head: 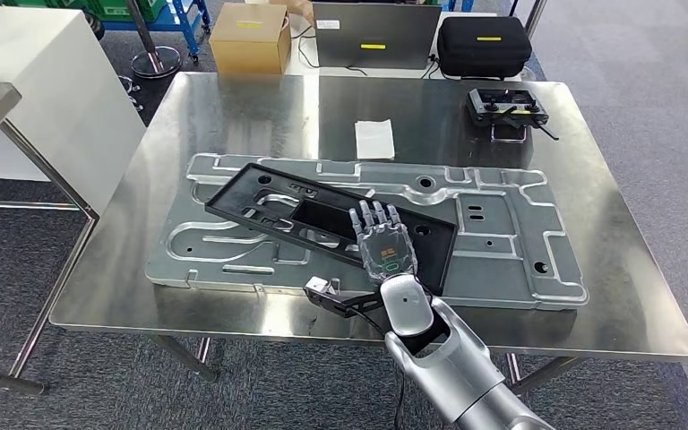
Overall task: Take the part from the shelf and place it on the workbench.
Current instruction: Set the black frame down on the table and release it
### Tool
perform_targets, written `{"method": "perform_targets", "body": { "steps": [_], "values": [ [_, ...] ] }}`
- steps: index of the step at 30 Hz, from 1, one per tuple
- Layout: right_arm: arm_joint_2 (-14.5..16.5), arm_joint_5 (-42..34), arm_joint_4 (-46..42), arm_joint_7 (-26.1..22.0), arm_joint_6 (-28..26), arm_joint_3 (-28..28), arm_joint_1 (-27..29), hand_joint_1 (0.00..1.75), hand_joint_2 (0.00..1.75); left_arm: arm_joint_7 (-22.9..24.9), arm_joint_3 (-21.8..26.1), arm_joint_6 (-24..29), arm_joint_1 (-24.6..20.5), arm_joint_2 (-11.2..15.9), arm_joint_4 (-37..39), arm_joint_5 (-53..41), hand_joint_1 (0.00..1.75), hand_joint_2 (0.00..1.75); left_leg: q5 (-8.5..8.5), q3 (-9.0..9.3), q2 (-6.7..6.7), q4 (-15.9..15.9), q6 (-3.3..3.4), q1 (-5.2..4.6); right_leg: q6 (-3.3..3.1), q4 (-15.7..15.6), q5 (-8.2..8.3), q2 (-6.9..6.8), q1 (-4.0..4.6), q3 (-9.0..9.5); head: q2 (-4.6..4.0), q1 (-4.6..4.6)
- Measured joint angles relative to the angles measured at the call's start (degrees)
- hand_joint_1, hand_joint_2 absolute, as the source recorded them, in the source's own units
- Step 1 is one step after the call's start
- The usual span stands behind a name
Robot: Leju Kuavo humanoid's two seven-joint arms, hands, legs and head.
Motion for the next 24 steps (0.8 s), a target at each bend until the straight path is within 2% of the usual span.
{"method": "perform_targets", "body": {
  "steps": [3,6,8,10,13,15,19,24],
  "values": [
    [0.08,-0.2,-1.56,-1.7,-0.63,-1.2,0.94,0.0,1.75,-0.59,0.0,-0.68,0.12,-0.11,-0.03,0.0,0.0,1.75,0.0,-0.02,-0.02,0.0,0.0,0.0,0.0,0.0,0.0,-0.01,0.0,-0.01,-0.01,0.01],
    [1.51,-6.01,-6.56,-8.41,-3.3,-6.09,3.21,0.0,1.75,-0.99,0.02,-2.16,0.57,-0.49,-0.44,0.0,0.0,1.75,0.0,-0.09,-0.03,0.0,0.0,0.0,0.0,0.0,0.0,-0.01,-0.01,-0.07,0.0,0.0],
    [3.27,-17.45,-12.05,-14.1,-3.94,-11.19,4.61,0.0,1.75,-1.13,0.15,-3.12,0.98,-0.81,-0.98,0.0,0.0,1.75,0.0,-0.14,-0.05,0.0,0.0,0.0,-0.01,0.0,-0.01,-0.05,-0.01,-0.14,0.0,-0.02],
    [4.47,-32.89,-18.93,-18.98,-3.56,-16.3,5.9,0.0,1.75,-1.26,0.55,-3.82,1.4,-1.08,-1.55,0.0,0.0,1.75,0.0,-0.16,-0.14,0.01,0.0,-0.01,-0.04,-0.01,-0.04,-0.15,-0.01,-0.13,0.0,-0.02],
    [4.69,-54.64,-30.57,-24.16,-2.67,-22.78,9.2,0.0,1.75,-1.58,1.56,-4.41,2.08,-1.5,-2.43,0.0,0.0,1.75,-0.03,-0.17,-0.26,0.01,0.02,-0.02,-0.06,-0.05,-0.1,-0.28,0.0,-0.1,0.0,0.0],
    [4.27,-65.6,-38.81,-27.25,-2.2,-26.43,12.81,0.0,1.75,-1.86,2.34,-4.96,2.56,-1.97,-3.45,0.0,0.0,1.75,-0.09,-0.17,-0.27,0.01,0.05,-0.02,-0.04,-0.08,-0.14,-0.28,-0.01,-0.08,0.0,0.0],
    [2.82,-78.58,-53.99,-33.3,-1.47,-32.42,21.51,0.0,1.75,-2.5,3.64,-6.55,3.54,-3.43,-6.67,0.0,0.0,1.75,-0.29,-0.15,-0.28,0.01,0.03,-0.03,-0.01,-0.11,-0.22,-0.23,-0.03,-0.06,0.0,0.0],
    [1.47,-83.58,-66.12,-37.85,-0.36,-37.23,29.95,0.0,1.75,-2.93,4.55,-7.99,4.22,-5.51,-10.77,0.0,0.0,1.75,-0.39,-0.12,-0.23,0.01,0.05,-0.04,-0.03,-0.11,-0.31,-0.17,-0.07,-0.04,0.01,0.0]
  ]
}}
